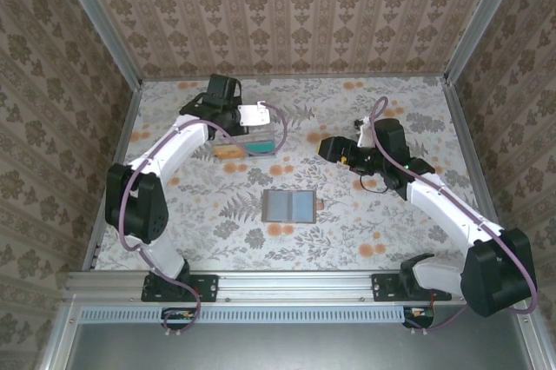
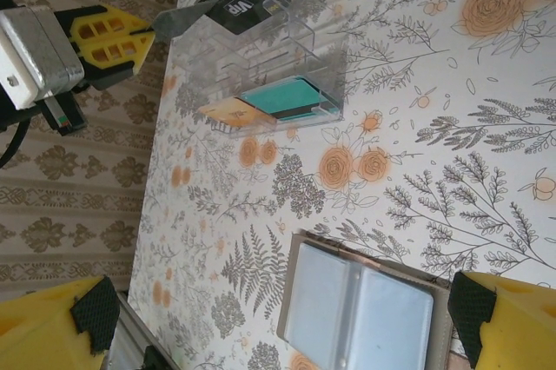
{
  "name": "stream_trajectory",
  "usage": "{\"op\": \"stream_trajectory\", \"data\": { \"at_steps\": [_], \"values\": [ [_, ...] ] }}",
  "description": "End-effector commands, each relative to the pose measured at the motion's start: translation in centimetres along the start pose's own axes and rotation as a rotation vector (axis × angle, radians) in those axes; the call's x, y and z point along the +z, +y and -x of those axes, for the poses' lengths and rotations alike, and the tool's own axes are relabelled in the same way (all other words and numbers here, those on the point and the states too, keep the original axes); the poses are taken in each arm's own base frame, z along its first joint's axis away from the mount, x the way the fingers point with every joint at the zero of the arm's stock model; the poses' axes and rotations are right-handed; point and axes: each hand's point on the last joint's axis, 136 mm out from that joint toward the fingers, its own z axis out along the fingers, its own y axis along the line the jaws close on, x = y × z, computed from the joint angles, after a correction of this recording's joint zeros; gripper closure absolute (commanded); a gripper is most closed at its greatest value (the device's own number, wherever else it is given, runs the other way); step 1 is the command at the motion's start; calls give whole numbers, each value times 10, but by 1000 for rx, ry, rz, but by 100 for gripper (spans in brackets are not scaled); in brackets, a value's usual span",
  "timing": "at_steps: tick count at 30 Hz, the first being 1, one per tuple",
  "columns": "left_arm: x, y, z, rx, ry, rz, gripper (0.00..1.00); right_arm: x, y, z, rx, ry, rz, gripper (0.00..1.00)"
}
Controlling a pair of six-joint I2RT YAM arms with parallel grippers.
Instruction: Take the credit cards out of the card holder
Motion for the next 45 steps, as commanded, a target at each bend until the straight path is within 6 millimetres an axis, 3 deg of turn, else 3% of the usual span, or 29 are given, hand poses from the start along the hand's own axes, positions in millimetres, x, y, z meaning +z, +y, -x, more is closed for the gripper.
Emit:
{"op": "stream_trajectory", "data": {
  "at_steps": [1, 39, 42, 45],
  "values": [
    [3, 12, 6, 21, -23, 10, 100, -1, 6, 13, -25, -23, 9, 0],
    [50, -6, 8, -40, -16, -109, 100, 17, -12, 22, 31, 4, 4, 0],
    [52, -6, 8, -43, -8, -103, 89, 17, -13, 21, 37, 2, 3, 0],
    [53, -3, 6, -45, 2, -90, 85, 18, -14, 22, 39, 3, 4, 0]
  ]
}}
